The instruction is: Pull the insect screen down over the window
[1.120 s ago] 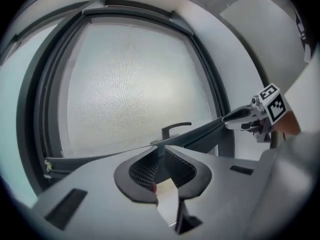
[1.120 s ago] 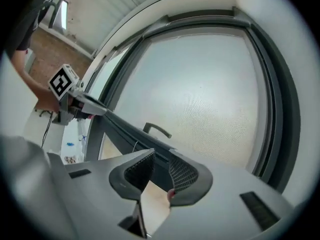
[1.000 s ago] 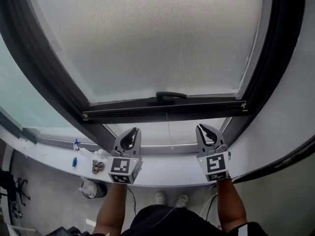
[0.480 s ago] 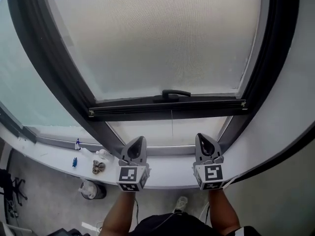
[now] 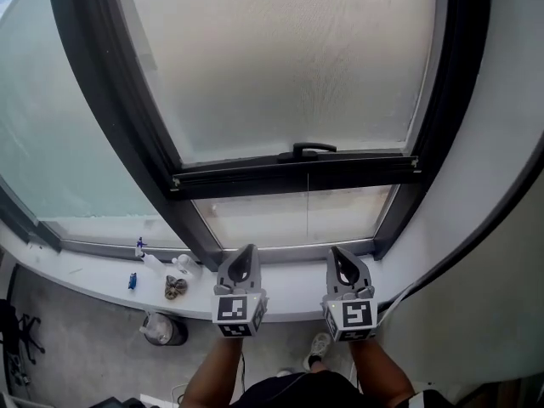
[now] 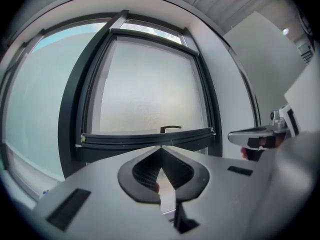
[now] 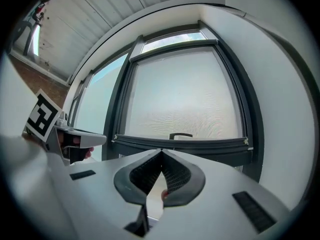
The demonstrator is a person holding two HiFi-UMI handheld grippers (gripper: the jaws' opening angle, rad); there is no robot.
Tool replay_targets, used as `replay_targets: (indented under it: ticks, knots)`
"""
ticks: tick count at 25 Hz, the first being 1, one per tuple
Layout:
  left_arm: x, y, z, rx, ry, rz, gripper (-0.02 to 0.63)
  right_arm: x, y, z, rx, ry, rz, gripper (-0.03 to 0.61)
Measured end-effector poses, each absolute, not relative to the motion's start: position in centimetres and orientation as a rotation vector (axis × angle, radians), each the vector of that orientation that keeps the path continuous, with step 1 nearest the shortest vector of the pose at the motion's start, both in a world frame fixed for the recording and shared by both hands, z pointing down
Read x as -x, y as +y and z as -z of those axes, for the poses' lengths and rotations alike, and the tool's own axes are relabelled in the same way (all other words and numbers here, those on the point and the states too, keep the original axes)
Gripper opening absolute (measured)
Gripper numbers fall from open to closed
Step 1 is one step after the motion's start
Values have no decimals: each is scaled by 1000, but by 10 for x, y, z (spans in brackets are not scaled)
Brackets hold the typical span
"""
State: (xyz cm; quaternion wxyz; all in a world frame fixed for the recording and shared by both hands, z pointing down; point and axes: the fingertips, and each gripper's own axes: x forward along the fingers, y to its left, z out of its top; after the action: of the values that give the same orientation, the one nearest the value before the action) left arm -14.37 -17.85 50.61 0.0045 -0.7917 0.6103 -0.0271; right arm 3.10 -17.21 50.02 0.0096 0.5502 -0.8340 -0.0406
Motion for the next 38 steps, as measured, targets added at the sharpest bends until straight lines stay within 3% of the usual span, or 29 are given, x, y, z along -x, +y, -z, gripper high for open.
replay_targets:
  ticks: [20, 38]
  knots:
    - [134, -64, -511, 2495, 1935, 55, 2, -47, -53, -503, -1739, -2569, 145, 3]
    - [70, -1, -506, 2471, 1923, 83, 2, -84, 7, -502, -1709, -2597, 190, 2]
